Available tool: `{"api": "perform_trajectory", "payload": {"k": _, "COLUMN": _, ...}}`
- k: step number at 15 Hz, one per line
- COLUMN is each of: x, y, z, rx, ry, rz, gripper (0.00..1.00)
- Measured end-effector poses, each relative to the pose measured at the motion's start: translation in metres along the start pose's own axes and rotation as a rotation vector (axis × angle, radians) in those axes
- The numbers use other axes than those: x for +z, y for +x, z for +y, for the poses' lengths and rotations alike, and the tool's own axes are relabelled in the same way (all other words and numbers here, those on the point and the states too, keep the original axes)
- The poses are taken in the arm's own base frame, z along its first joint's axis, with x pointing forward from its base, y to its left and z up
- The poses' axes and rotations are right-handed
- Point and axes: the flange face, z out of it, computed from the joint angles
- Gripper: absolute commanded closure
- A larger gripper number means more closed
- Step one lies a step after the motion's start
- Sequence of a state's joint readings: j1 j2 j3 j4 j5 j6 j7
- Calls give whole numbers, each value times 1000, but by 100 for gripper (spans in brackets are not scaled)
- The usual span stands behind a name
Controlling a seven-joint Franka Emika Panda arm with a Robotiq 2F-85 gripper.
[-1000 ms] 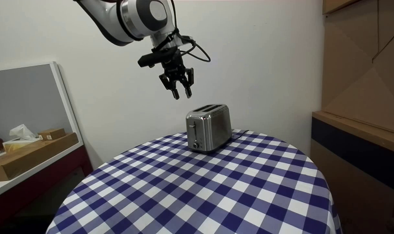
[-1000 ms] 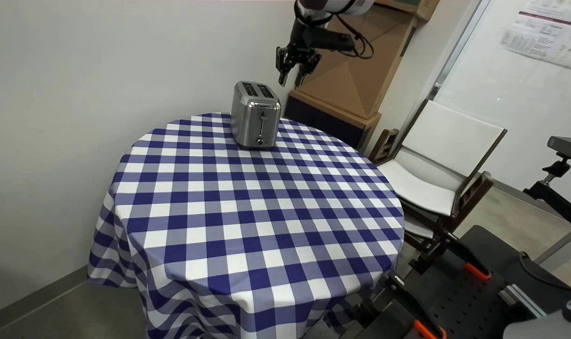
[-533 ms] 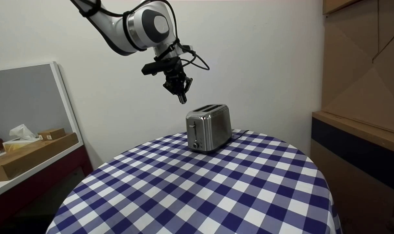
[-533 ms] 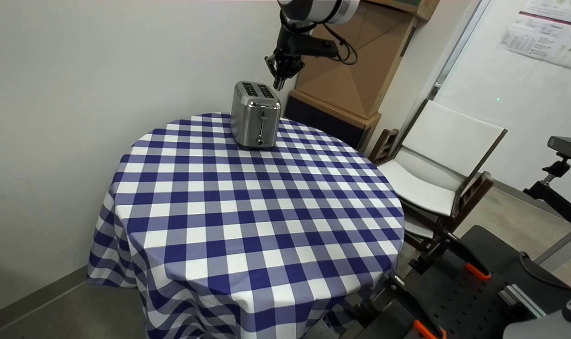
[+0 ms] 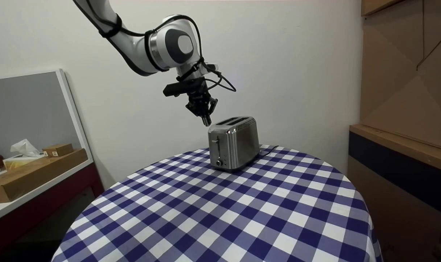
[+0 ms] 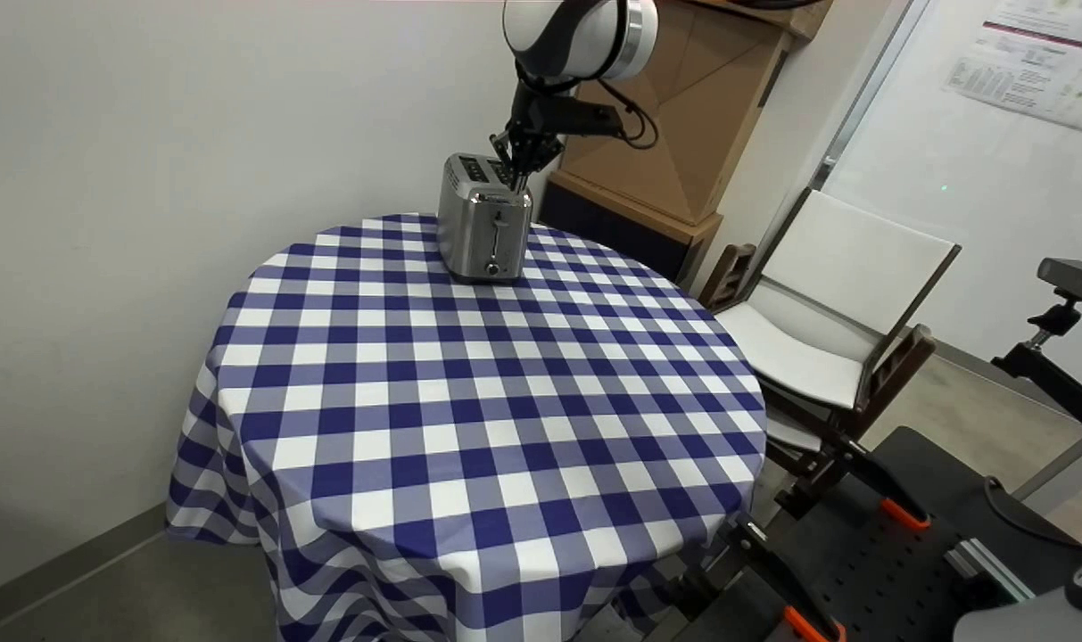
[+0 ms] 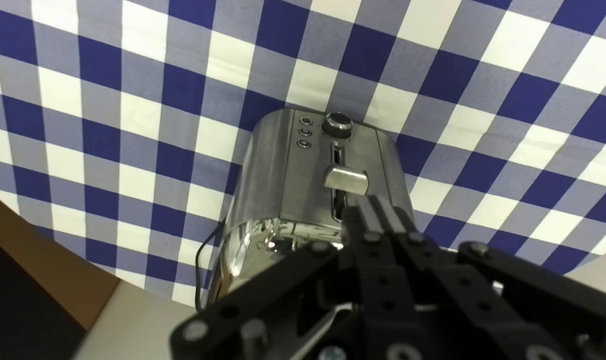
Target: Push the lever on the toaster downwards.
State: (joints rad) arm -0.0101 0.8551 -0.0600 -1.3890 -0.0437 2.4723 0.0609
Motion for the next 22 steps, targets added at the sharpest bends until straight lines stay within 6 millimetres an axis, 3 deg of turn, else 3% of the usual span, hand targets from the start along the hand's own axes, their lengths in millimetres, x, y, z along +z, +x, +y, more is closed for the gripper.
{"api": "perform_trajectory", "payload": {"k": 14, "x": 88, "y": -5, "z": 3, "rx": -2, "ry": -21, "rz": -38, "gripper": 100}}
{"api": "perform_trajectory", "payload": {"k": 22, "x": 93, "y": -1, "z": 4, "rx": 3, "ry": -15, "rz": -46, "gripper": 100}}
